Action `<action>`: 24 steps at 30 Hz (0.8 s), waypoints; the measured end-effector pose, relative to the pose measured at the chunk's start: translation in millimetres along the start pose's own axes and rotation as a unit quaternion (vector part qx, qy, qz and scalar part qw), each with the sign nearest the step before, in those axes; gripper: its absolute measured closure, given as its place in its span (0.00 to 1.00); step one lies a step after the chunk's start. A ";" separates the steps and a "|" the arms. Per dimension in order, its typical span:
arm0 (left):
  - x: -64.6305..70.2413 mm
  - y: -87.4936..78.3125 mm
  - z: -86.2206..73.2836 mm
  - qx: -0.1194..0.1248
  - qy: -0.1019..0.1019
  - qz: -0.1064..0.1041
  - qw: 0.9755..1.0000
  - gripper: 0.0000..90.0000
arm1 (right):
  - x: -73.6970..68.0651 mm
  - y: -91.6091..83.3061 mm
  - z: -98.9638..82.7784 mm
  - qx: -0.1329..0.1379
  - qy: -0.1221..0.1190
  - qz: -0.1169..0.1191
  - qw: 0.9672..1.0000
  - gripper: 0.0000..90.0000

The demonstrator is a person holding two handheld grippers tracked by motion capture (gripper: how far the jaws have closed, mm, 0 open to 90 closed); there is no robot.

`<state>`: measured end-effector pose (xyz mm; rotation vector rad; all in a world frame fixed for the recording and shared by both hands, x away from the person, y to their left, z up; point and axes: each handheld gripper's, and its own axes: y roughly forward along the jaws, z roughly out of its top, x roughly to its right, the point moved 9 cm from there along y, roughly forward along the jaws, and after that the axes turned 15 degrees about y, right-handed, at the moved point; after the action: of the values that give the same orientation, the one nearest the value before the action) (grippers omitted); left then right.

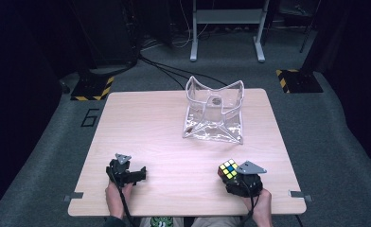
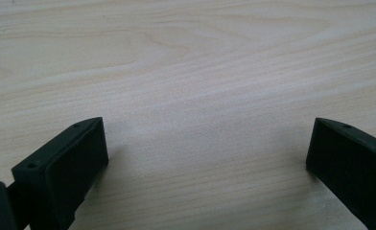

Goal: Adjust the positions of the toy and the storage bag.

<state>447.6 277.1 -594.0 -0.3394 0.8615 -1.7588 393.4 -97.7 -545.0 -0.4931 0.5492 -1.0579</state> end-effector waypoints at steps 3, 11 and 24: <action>-0.1 0.1 0.1 0.000 0.000 0.000 1.000 0.00 | -4.2 2.3 1.8 -0.003 -0.005 0.002 1.000 0.37; 0.0 -0.1 -0.1 0.000 -0.001 0.000 1.000 0.00 | -14.7 7.4 6.2 -0.002 -0.014 0.014 1.000 0.37; 0.0 -0.1 -0.1 -0.001 -0.001 -0.001 1.000 0.00 | -34.0 18.7 11.5 -0.008 -0.030 0.032 0.999 0.37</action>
<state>447.5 277.1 -594.0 -0.3417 0.8617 -1.7590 400.3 -57.9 -541.6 -0.5174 0.5176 -0.9750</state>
